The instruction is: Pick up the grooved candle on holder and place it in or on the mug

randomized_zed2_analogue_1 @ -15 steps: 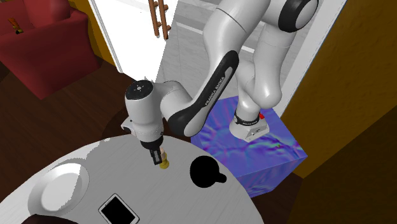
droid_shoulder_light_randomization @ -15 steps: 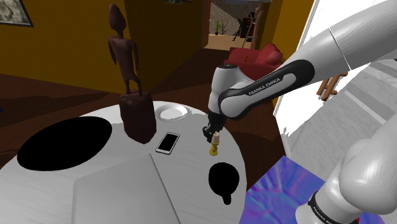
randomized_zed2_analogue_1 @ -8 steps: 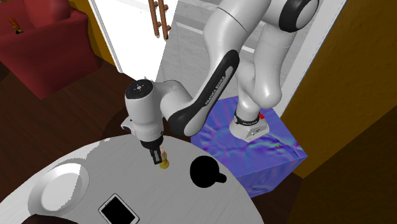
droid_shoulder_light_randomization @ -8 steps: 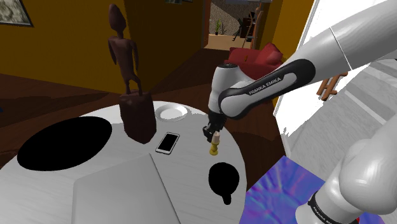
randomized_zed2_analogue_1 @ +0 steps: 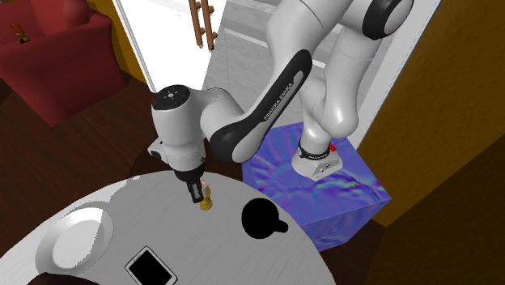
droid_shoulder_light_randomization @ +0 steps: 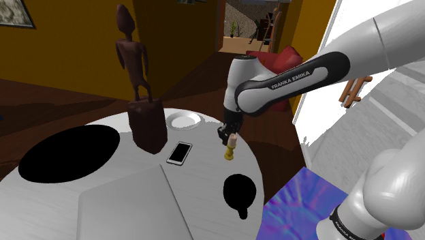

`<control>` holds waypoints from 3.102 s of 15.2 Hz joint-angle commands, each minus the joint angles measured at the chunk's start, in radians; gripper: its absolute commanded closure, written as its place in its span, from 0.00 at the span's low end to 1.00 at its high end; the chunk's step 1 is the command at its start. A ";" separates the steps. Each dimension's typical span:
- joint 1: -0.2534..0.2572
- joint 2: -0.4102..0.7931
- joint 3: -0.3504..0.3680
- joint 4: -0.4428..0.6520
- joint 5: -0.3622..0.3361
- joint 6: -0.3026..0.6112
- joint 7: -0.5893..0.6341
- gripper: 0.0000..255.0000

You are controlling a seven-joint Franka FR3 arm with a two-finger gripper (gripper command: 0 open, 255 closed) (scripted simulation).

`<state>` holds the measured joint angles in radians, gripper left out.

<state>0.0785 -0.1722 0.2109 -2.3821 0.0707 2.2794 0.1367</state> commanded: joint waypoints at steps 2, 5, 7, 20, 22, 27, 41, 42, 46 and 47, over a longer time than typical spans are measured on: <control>0.000 -0.022 -0.002 0.021 0.003 -0.044 -0.002 1.00; 0.000 -0.041 -0.004 0.045 0.005 -0.086 -0.003 1.00; 0.000 -0.052 -0.006 0.062 0.006 -0.114 -0.004 1.00; -0.001 -0.102 -0.015 0.193 0.008 -0.294 -0.005 1.00; -0.002 -0.106 -0.016 0.216 0.007 -0.321 -0.005 1.00; 0.026 -0.178 0.016 0.188 0.028 -0.361 0.046 1.00; 0.147 -0.383 0.176 0.074 0.137 -0.429 0.272 1.00; 0.148 -0.383 0.178 0.061 0.138 -0.415 0.271 1.00; 0.151 -0.379 0.187 0.011 0.145 -0.361 0.270 1.00; 0.152 -0.378 0.190 -0.001 0.146 -0.347 0.269 1.00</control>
<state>0.2294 -0.5500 0.3988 -2.3717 0.2154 1.9194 0.4069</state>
